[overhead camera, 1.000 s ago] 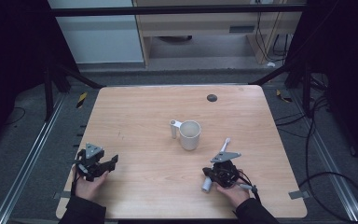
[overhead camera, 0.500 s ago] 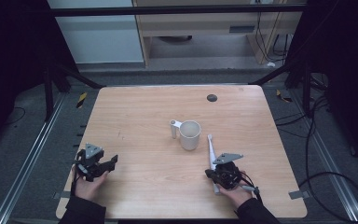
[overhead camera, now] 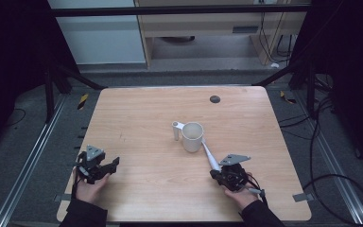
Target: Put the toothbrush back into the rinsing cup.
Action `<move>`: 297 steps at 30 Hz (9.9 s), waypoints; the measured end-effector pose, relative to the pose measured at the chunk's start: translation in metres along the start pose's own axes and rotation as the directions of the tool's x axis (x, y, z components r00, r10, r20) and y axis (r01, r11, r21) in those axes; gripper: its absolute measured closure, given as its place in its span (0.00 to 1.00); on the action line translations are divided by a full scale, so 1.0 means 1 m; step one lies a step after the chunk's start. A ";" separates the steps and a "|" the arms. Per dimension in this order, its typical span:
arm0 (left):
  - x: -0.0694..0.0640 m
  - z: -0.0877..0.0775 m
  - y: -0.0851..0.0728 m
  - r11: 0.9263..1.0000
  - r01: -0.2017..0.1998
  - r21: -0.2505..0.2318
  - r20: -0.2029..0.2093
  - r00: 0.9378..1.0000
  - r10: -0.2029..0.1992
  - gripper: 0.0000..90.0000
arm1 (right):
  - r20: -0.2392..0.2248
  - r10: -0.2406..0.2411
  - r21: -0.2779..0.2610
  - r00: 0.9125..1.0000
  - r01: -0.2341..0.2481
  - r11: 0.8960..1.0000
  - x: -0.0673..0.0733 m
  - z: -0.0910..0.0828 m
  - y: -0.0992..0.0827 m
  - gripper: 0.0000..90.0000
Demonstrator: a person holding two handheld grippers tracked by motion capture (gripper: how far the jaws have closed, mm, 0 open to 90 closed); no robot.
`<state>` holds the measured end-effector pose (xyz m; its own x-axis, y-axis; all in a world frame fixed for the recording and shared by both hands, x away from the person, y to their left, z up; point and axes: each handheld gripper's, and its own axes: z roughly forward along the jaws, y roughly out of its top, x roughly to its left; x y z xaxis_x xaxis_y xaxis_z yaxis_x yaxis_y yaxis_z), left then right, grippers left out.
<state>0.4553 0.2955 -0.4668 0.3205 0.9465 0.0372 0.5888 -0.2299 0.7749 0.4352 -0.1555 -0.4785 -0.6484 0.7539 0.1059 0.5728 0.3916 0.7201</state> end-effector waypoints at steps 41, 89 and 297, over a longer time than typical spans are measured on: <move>0.001 0.007 0.001 0.999 -0.014 0.038 0.020 1.000 0.014 0.39 | 0.180 0.112 0.107 0.977 -0.133 0.985 -0.028 -0.002 0.057 0.57; -0.001 0.012 0.000 0.997 -0.031 0.067 0.031 0.999 0.029 0.39 | 0.175 0.108 0.348 0.979 -0.164 0.923 -0.025 0.050 0.065 0.66; -0.001 0.011 0.000 0.998 -0.021 0.055 0.031 0.999 0.019 0.39 | 0.215 0.239 -0.320 0.947 -0.163 0.933 -0.007 0.063 0.142 0.74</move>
<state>0.4631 0.2924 -0.4735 0.3549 0.9343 0.0323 0.6217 -0.2616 0.7383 0.5525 -0.0725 -0.4203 -0.3692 0.9209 0.1250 0.4799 0.0737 0.8742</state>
